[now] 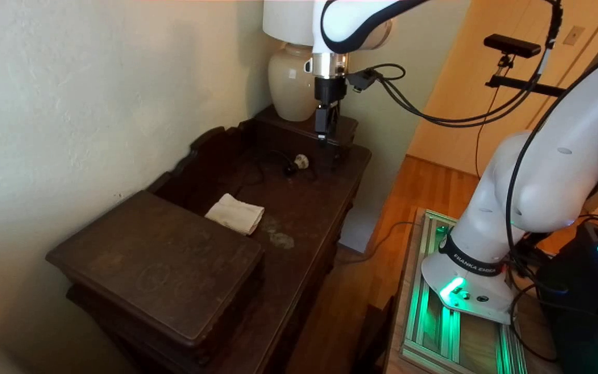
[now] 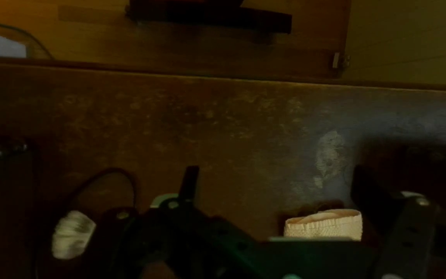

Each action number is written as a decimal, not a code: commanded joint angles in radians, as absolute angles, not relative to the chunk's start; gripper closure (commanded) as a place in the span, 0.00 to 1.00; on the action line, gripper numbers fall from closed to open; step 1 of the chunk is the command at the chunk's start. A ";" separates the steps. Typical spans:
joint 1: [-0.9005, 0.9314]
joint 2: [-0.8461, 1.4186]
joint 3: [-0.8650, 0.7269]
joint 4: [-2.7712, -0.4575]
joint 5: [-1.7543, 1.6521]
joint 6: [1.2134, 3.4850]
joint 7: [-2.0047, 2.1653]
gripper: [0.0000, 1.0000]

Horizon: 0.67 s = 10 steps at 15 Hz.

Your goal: Use the towel to wipe the lamp

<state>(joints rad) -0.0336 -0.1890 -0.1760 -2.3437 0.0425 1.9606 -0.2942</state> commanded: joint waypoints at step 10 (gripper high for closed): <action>-0.022 0.226 0.019 -1.998 0.212 2.000 -0.366 0.00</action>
<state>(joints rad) -0.0100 0.2273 0.0071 -1.9977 0.2156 2.0007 -0.3698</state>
